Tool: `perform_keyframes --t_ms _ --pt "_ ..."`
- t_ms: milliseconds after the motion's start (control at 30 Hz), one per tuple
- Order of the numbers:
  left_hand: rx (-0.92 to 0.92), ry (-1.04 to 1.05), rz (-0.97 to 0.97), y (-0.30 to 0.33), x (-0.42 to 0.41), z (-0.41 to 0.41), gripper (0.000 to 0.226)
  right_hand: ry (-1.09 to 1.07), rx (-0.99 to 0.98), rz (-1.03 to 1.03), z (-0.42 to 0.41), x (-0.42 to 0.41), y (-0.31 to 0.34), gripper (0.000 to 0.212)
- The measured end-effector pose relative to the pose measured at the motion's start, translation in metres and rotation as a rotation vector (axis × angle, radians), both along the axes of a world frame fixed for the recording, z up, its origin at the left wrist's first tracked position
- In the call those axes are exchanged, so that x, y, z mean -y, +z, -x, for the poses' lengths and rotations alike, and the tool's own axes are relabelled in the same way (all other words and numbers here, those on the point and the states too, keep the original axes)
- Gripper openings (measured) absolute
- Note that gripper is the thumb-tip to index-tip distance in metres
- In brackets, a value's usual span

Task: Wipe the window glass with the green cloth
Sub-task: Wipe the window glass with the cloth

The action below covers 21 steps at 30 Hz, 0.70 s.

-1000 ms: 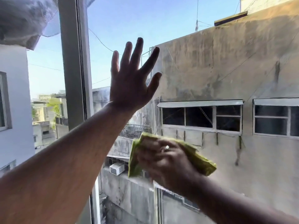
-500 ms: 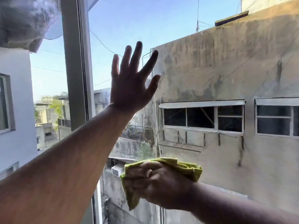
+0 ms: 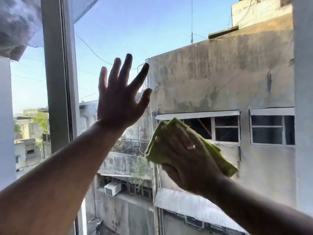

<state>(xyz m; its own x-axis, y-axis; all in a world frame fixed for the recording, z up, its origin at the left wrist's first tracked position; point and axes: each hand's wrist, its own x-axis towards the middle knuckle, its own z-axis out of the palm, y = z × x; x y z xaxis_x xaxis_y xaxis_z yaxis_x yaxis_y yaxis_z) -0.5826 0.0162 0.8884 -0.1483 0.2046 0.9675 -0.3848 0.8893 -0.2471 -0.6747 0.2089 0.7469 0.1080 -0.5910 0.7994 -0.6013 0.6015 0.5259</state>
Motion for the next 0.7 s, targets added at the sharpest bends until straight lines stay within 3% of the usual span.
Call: perform_keyframes --t_ms 67,100,233,300,333,400,467,533,567,633,700 --pt "0.013 0.003 -0.003 0.0 -0.001 -0.001 0.063 0.016 -0.145 -0.289 0.017 -0.029 0.002 0.06" --pt "0.018 0.005 -0.003 0.0 -0.002 -0.001 0.063 -0.002 -0.168 -0.276 0.031 -0.047 0.016 0.061" --pt "0.055 0.01 -0.022 0.001 -0.005 -0.003 0.064 -0.127 0.154 0.414 0.066 -0.127 0.085 0.066" --pt "0.051 -0.032 -0.056 0.005 -0.013 -0.005 0.069 -0.161 0.292 0.739 0.061 -0.116 0.081 0.065" --pt "0.037 -0.081 -0.067 0.008 -0.023 -0.005 0.071 -0.188 0.298 0.793 0.051 -0.093 0.065 0.064" --pt "0.029 -0.133 0.046 0.008 -0.056 0.005 0.07 -0.083 0.235 0.658 0.028 -0.046 0.014 0.063" --pt "0.113 -0.09 0.256 0.008 -0.089 0.021 0.067 0.034 0.124 0.291 0.018 -0.025 -0.042 0.063" --pt "0.208 -0.015 0.306 0.012 -0.1 0.031 0.067 0.005 0.003 -0.038 0.033 -0.057 -0.065 0.06" --pt "0.23 0.013 0.274 0.016 -0.098 0.035 0.068 -0.012 -0.029 -0.086 0.05 -0.086 -0.061 0.06" --pt "0.231 0.045 0.213 0.018 -0.09 0.04 0.07 -0.073 -0.005 0.033 0.084 -0.147 -0.032 0.066" --pt "0.193 0.066 0.21 0.015 -0.089 0.046 0.069 -0.118 0.082 0.285 0.106 -0.197 0.014 0.068"
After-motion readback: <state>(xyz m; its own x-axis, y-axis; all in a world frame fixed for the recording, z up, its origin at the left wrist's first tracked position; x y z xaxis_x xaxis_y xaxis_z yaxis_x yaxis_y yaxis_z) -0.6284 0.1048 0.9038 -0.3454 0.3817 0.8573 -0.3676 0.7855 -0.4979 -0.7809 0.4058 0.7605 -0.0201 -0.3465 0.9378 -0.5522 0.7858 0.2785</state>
